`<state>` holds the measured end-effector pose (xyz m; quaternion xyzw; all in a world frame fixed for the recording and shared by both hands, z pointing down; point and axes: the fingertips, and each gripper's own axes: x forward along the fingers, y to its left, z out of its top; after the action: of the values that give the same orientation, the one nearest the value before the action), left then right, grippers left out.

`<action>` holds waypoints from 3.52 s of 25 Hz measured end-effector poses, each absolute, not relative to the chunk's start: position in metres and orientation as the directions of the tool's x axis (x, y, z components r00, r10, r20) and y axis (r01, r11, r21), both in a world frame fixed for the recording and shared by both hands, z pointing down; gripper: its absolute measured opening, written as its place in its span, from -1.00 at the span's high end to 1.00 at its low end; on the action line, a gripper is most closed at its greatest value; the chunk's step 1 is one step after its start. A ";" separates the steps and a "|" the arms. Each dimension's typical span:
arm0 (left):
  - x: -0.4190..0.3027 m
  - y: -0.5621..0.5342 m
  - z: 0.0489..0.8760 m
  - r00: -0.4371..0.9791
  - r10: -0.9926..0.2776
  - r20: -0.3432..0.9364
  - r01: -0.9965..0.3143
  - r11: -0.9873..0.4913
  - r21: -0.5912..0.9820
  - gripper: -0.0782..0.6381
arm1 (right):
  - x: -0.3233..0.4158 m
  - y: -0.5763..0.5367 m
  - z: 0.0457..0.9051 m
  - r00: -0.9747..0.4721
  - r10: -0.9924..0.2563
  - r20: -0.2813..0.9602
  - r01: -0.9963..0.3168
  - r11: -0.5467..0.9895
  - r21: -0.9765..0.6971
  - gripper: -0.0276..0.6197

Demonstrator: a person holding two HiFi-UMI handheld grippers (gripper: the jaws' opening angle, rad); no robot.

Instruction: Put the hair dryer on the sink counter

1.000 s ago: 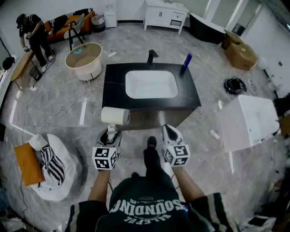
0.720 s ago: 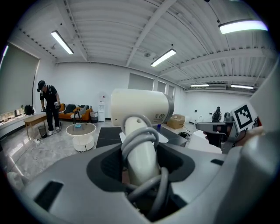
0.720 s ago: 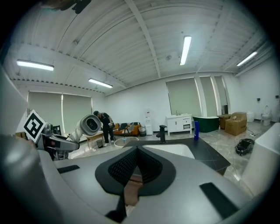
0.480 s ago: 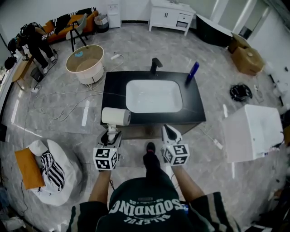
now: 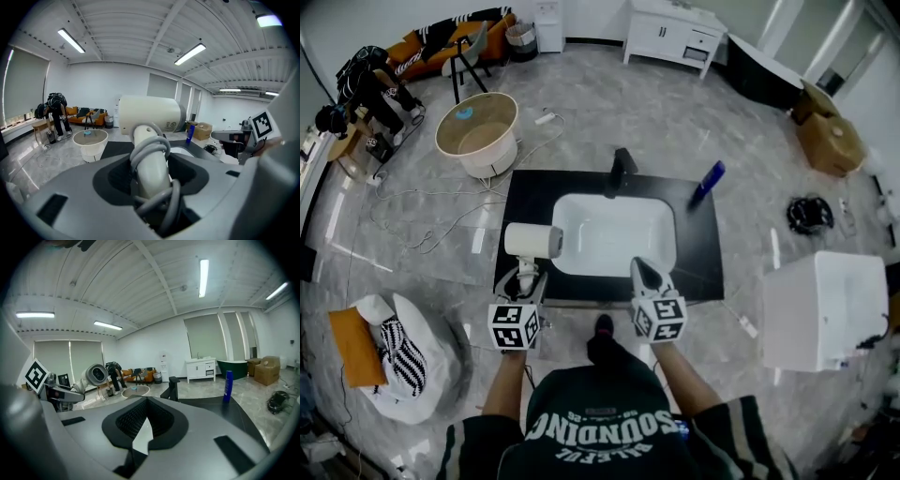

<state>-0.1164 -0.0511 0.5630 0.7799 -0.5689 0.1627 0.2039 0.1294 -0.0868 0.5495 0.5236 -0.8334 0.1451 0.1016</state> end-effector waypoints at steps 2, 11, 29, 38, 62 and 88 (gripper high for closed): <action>-0.109 -0.069 0.563 0.290 -0.821 0.491 -0.957 -0.255 0.138 0.17 | 0.134 -0.108 0.551 -0.443 -0.835 0.327 -0.896 0.423 -0.133 0.91; -0.104 -0.131 0.559 0.258 -0.831 0.493 -0.966 -0.222 0.132 0.17 | 0.121 -0.182 0.544 -0.505 -0.800 0.325 -0.861 0.491 -0.131 0.91; -0.152 -0.219 0.579 0.286 -0.800 0.527 -0.958 -0.239 0.157 0.17 | 0.070 -0.259 0.555 -0.501 -0.792 0.349 -0.863 0.489 -0.128 0.91; -0.155 -0.211 0.628 0.300 -0.739 0.603 -0.954 -0.223 0.202 0.17 | 0.052 -0.251 0.585 -0.514 -0.741 0.432 -0.842 0.532 -0.088 0.91; -0.171 -0.234 0.719 0.309 -0.609 0.730 -0.951 -0.203 0.233 0.17 | 0.034 -0.247 0.646 -0.466 -0.672 0.576 -0.865 0.483 -0.136 0.91; -0.188 -0.341 0.775 0.260 -0.558 0.788 -0.963 -0.210 0.169 0.17 | 0.067 -0.241 0.661 -0.339 -0.690 0.639 -0.934 0.328 -0.141 0.91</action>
<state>-0.1885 -0.3413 0.7755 0.7180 -0.5297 0.2990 0.3384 0.0672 -0.2410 0.6613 0.5216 -0.7783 0.2526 0.2414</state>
